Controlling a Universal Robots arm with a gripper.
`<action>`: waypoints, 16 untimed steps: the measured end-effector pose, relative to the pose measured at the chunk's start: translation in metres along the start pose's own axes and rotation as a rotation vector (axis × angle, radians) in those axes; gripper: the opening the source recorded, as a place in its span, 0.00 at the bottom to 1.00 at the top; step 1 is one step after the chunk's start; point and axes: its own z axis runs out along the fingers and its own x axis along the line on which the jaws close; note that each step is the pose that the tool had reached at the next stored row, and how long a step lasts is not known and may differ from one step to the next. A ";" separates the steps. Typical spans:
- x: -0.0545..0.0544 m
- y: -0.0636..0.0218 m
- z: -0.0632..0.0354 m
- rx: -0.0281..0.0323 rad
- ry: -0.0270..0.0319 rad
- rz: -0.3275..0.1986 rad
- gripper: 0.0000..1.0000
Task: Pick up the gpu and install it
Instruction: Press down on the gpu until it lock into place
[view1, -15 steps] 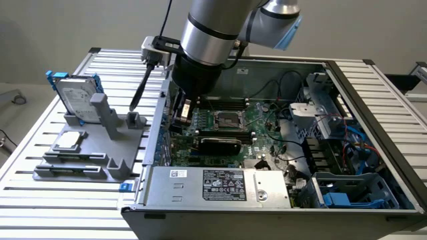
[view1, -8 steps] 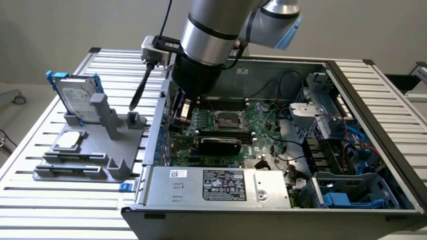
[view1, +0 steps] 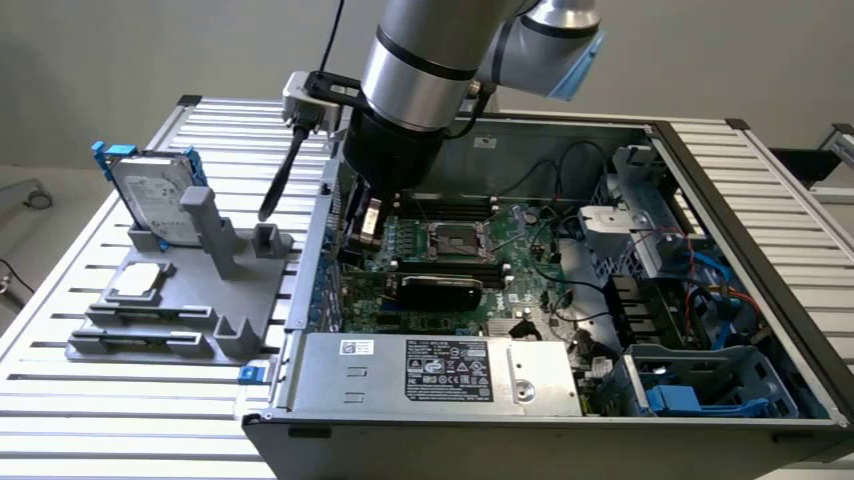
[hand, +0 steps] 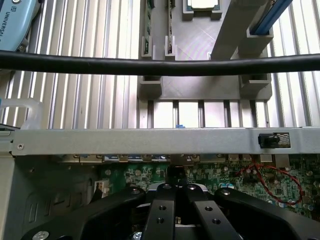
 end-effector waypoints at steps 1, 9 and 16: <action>0.000 0.0000 0.0000 -0.0002 -0.0007 0.002 0.11; -0.001 -0.0001 0.0002 -0.0019 -0.0091 0.027 0.11; 0.004 -0.0005 0.0003 -0.0091 -0.0097 0.030 0.11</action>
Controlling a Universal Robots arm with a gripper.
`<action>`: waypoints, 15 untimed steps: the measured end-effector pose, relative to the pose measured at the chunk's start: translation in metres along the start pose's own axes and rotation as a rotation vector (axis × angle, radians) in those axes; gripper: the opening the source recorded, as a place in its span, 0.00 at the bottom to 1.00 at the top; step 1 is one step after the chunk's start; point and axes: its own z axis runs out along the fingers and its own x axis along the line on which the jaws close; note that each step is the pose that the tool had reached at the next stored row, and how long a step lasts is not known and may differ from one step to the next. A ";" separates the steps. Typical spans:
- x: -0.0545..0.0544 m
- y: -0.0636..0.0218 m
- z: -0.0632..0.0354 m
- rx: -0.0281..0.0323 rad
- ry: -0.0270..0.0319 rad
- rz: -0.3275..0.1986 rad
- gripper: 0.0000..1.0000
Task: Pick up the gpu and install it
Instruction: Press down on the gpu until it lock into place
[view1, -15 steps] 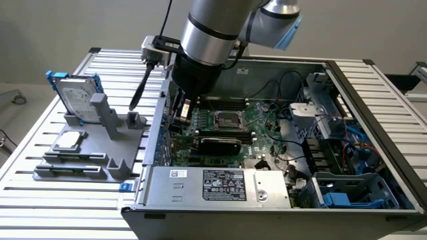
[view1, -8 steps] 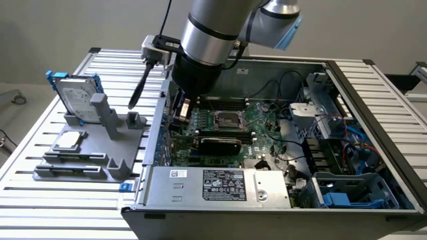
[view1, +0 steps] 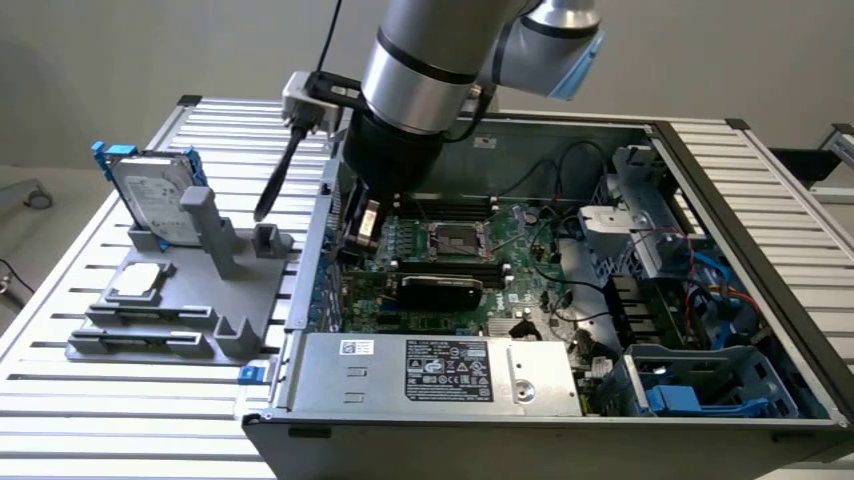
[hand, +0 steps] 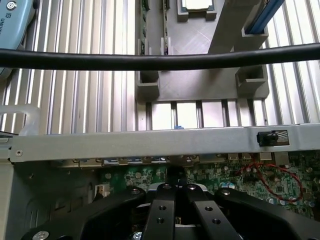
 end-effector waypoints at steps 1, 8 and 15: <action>0.001 -0.0002 0.0001 -0.0008 -0.0001 0.000 0.11; 0.004 -0.0005 0.0002 -0.0016 -0.0013 0.004 0.11; 0.004 -0.0015 0.0017 -0.0019 -0.0039 0.010 0.11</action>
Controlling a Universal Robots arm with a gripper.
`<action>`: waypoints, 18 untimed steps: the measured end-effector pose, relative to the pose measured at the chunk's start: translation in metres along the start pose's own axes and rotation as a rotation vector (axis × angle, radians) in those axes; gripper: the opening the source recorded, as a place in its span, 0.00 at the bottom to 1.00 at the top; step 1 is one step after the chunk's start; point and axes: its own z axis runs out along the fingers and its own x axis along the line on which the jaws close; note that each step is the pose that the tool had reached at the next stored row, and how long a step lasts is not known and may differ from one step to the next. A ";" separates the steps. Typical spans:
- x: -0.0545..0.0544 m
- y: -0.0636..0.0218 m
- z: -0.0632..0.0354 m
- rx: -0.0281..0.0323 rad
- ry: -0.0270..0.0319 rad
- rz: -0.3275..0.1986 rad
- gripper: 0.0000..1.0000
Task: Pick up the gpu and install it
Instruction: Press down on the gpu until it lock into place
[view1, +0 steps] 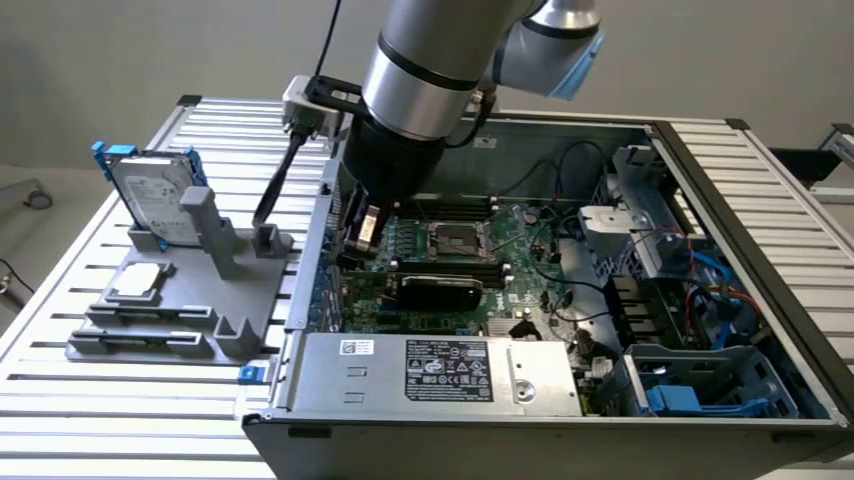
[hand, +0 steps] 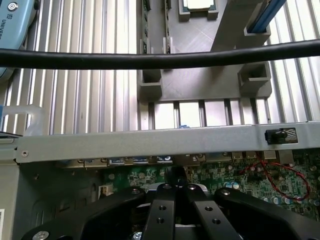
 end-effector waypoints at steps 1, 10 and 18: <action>0.000 -0.0002 0.0006 -0.0001 -0.0004 0.001 0.11; -0.001 -0.0006 0.0019 -0.0019 -0.0105 0.031 0.11; -0.002 -0.0006 0.0019 -0.0045 -0.0178 0.053 0.11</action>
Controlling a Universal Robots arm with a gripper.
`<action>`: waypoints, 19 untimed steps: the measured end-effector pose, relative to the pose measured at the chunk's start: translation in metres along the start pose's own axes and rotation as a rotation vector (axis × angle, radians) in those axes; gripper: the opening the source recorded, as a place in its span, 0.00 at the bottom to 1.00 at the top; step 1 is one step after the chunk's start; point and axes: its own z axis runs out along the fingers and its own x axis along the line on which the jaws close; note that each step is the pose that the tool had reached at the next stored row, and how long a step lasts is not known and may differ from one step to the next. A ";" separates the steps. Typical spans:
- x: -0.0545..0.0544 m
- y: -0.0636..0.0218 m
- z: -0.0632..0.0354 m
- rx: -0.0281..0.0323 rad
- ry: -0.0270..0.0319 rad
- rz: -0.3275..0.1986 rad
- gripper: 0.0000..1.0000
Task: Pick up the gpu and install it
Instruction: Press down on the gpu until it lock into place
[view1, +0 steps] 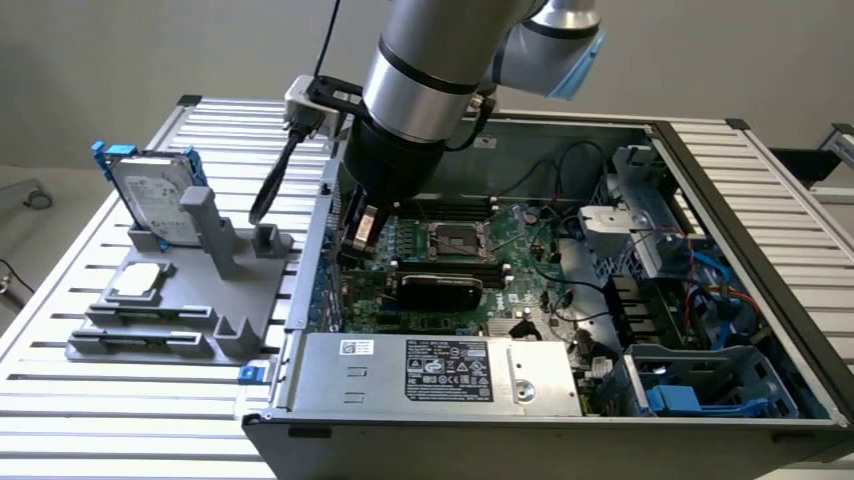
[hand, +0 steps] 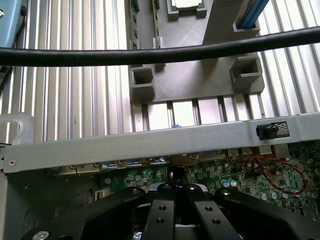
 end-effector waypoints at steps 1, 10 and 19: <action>0.000 -0.0001 0.0000 -0.0003 -0.0002 0.000 0.11; 0.000 -0.0008 -0.0002 -0.0014 -0.0002 0.000 0.11; 0.000 -0.0025 -0.0008 -0.0016 -0.0002 0.000 0.11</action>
